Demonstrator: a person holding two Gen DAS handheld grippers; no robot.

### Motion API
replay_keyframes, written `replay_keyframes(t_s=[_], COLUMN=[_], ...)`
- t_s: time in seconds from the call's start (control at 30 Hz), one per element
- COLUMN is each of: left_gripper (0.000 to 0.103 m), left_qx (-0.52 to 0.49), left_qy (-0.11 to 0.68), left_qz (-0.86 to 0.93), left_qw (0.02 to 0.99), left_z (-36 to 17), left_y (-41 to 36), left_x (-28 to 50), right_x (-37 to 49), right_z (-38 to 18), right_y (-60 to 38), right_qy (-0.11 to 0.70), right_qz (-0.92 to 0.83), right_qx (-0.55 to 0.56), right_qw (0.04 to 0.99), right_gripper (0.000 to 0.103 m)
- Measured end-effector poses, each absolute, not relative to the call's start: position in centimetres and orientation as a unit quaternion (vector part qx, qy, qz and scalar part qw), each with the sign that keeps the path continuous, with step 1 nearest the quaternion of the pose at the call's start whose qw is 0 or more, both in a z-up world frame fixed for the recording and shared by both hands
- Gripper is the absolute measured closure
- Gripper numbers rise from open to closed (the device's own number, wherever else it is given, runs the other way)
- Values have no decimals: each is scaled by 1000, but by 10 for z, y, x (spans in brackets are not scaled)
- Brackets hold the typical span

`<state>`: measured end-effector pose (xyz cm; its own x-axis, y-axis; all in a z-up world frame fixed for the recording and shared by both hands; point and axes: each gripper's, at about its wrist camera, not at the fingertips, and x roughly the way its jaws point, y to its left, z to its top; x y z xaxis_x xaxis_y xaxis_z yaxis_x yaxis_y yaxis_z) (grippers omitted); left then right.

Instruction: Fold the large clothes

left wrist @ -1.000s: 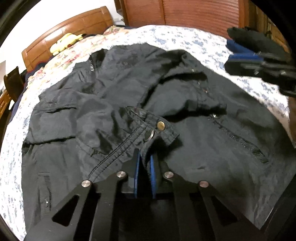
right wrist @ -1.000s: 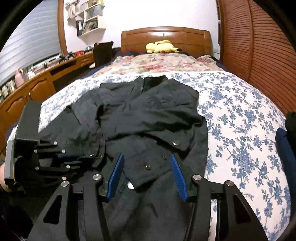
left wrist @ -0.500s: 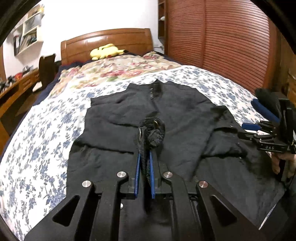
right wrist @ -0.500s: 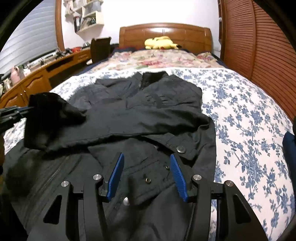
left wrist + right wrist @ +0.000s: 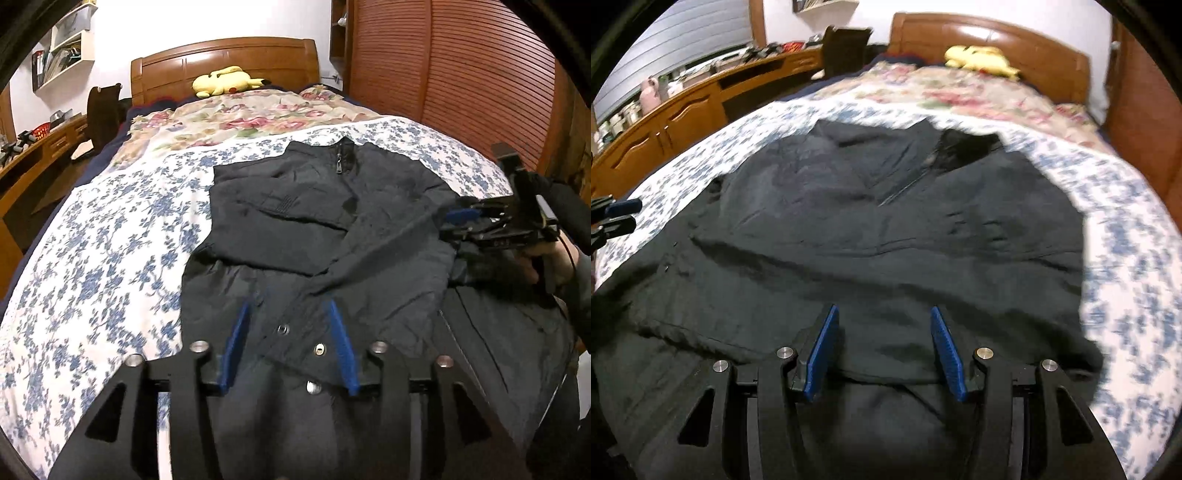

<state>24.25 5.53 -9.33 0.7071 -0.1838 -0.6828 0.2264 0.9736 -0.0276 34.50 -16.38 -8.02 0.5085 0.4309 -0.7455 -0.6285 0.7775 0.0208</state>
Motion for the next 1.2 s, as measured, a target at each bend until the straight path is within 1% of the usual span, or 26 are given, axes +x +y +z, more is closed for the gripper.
replay_keyframes(t_s=[0.07,0.13,0.23,0.43,0.47,0.5,0.6,0.83,1.03,1.17,1.2], left_gripper=[46,36,35,33,32,27,27,26,26,26,26], left_qx=[32,28,23,22,18,14,16,7,0,0,-4], left_qy=[354,345,345,345,344,345,349,347,347,348,349], left_qz=[-110,-109,-106,-87,-85,-84,-79,-74,-80,-83,-87], left_qw=[928,932,932,934,935,935,934,935,934,934,933], left_z=[-87,-78,-65,-40,-38,-37,-38,-44,-56,-66,-69], left_y=[58,61,66,77,79,81,84,95,108,115,118], left_x=[227,211,186,142,135,130,117,100,96,94,94], right_x=[340,329,309,269,264,258,241,238,259,270,271], right_z=[-90,-95,-86,-53,-50,-48,-48,-67,-93,-108,-109], right_y=[-157,-157,-165,-164,-159,-157,-146,-94,-57,-51,-51], right_qy=[408,412,420,402,398,396,396,414,461,480,478], right_qz=[317,305,307,311,312,311,321,339,287,268,265], right_qx=[-140,-153,-122,-87,-82,-80,-66,-30,-8,21,25], right_qw=[845,845,845,857,859,860,858,844,840,835,837], right_gripper=[49,49,49,49,49,49,49,49,49,49,53])
